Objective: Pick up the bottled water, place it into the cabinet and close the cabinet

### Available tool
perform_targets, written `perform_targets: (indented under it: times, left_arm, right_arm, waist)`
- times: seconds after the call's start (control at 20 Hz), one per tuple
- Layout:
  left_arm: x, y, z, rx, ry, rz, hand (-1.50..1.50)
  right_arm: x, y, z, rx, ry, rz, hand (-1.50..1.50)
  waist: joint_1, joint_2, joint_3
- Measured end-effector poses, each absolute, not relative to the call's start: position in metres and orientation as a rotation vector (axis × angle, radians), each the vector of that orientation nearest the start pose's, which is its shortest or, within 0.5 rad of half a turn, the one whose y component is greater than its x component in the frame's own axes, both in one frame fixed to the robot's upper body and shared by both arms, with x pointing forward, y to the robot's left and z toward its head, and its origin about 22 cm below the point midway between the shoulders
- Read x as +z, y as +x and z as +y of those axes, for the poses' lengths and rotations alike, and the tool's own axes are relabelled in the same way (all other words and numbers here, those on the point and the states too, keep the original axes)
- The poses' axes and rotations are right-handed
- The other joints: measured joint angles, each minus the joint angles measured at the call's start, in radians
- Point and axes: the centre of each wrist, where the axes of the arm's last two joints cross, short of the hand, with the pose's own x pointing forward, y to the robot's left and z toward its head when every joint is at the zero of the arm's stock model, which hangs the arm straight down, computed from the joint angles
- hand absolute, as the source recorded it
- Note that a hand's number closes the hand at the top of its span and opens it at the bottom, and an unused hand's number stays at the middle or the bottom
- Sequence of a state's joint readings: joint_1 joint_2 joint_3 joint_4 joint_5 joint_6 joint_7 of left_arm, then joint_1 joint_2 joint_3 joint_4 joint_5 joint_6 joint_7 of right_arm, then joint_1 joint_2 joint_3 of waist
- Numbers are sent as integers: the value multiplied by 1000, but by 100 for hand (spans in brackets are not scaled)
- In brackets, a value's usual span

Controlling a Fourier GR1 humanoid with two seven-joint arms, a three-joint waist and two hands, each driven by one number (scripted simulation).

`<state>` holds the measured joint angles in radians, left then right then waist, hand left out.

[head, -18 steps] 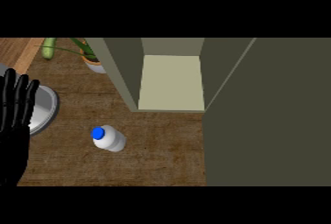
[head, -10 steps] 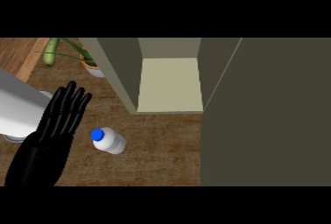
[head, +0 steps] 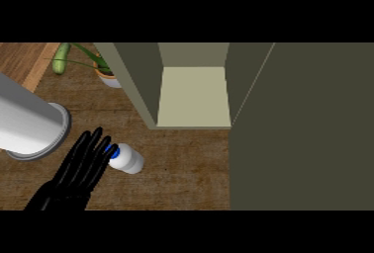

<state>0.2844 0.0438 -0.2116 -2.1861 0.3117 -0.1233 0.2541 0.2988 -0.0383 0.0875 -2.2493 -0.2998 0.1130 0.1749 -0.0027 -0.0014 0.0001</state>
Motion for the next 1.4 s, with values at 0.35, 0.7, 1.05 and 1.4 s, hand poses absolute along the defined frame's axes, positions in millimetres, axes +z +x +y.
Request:
perform_targets:
  times: [0.35, 0.7, 1.05, 1.4]
  left_arm:
    - [87, 137, 232, -33, -447, -1630, -150]
    - [81, 124, 244, -27, -427, -1628, -150]
    - [72, 124, 266, -17, -416, -1653, -150]
    - [48, 134, 284, 32, -359, -1658, -150]
  right_arm:
    - [104, 134, -238, -63, 343, -1786, -150]
    - [87, 124, -237, -59, 349, -1789, -150]
    - [82, 120, -237, -47, 347, -1803, -150]
    - [75, 114, -241, -44, 339, -1815, -150]
  waist:
    - [3, 0, 0]
    - [2, -1, -1]
    - [3, -1, -1]
    - [1, 0, -1]
